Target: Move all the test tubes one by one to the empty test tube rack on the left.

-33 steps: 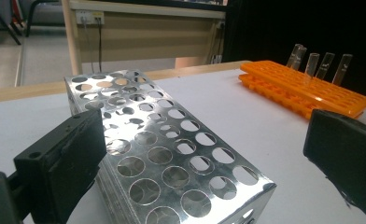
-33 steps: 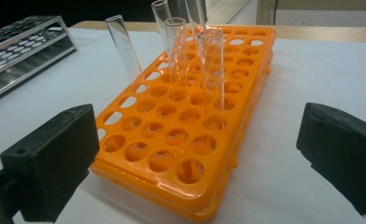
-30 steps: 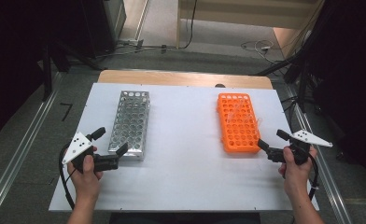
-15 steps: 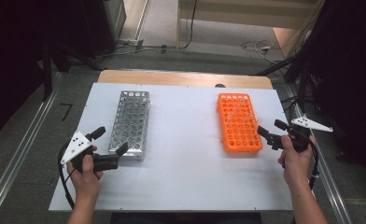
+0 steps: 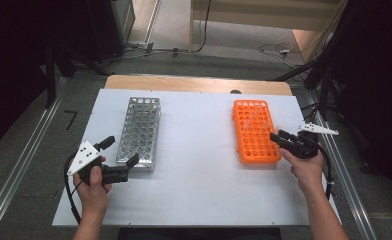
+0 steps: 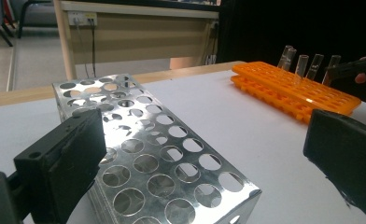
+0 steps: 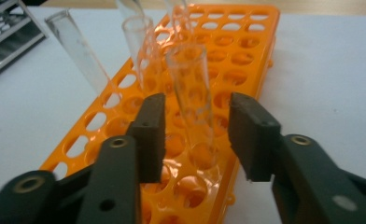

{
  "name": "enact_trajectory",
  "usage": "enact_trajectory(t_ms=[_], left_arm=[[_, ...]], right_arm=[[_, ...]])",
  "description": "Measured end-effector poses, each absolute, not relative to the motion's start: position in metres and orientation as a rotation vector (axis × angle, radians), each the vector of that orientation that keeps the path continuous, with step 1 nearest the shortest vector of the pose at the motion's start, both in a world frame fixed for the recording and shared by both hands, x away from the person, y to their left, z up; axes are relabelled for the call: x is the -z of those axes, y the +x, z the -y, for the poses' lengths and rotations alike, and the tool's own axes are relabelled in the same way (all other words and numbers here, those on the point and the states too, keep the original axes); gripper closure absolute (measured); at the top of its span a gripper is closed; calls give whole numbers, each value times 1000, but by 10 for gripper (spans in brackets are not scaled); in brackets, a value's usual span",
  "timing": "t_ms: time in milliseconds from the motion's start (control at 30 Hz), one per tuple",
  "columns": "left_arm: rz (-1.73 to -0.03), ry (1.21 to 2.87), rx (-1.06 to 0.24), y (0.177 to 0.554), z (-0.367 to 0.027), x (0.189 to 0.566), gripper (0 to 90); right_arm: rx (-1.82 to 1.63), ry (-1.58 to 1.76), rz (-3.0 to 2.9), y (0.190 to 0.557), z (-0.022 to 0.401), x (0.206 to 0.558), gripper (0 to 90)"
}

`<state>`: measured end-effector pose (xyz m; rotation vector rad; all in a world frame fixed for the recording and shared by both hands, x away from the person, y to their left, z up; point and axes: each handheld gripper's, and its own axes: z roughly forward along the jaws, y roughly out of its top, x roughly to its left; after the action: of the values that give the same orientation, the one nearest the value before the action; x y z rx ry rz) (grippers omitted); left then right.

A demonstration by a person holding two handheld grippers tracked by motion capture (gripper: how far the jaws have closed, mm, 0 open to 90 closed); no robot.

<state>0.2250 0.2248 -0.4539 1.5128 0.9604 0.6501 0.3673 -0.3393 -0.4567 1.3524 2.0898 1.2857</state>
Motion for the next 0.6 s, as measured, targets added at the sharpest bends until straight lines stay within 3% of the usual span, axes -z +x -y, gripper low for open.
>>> enact_trajectory(t_ms=[200,600], left_arm=[[-956,1525,-650,224,-223,454,0],[-945,1538,-648,224,-218,452,0]], right_arm=[[-1233,1357,-2138,367,339,467,676],[-1169,1256,-2075,364,330,473,738]])
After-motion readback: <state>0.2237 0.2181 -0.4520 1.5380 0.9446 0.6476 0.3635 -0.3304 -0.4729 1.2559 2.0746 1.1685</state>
